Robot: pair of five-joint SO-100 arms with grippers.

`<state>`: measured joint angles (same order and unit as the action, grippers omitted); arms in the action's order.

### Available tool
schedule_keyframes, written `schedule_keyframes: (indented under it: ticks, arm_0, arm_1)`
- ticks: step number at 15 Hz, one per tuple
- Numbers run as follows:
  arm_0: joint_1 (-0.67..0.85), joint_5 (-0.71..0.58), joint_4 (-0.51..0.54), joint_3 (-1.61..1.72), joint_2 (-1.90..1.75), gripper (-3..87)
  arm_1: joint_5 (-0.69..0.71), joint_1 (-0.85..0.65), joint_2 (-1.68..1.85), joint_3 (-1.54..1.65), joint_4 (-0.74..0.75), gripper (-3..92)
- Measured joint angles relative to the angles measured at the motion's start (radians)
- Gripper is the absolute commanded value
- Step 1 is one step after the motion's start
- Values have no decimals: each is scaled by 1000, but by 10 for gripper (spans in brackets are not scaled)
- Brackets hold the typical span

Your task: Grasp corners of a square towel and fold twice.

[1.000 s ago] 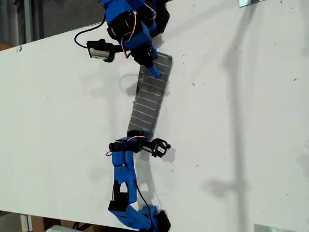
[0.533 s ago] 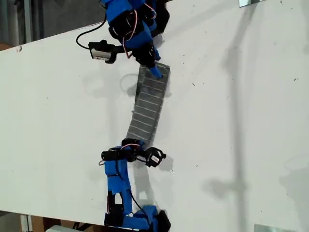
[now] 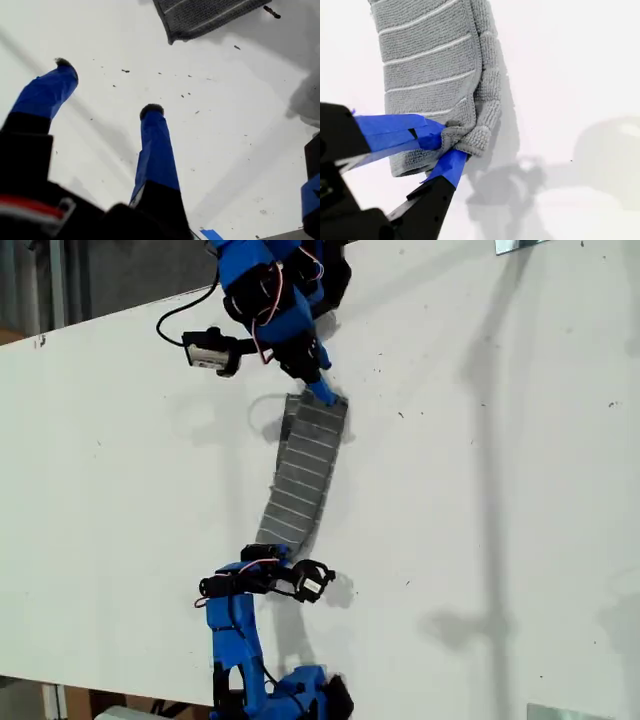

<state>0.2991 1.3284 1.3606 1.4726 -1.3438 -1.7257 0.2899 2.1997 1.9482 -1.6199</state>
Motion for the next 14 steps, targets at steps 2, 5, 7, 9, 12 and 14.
schedule_keyframes:
  ticks: [2,5,7,9,12,14]
  arm_0:
    - [-48,40,-14,0,0,0]
    - [-124,107,-12,0,0,0]
    - [-178,172,-14,15,-2,0]
    - [-244,242,-48,35,-23,0]
    - [-299,310,-101,77,-26,0]
    - [-316,334,-129,91,-26,64]
  arm_1:
    - [5,-17,0,0,-2,293]
    - [23,-34,0,12,3,293]
    - [29,-34,0,20,14,292]
    - [29,-32,2,34,29,291]
    - [29,-32,2,66,57,292]
    - [29,-32,2,92,72,306]
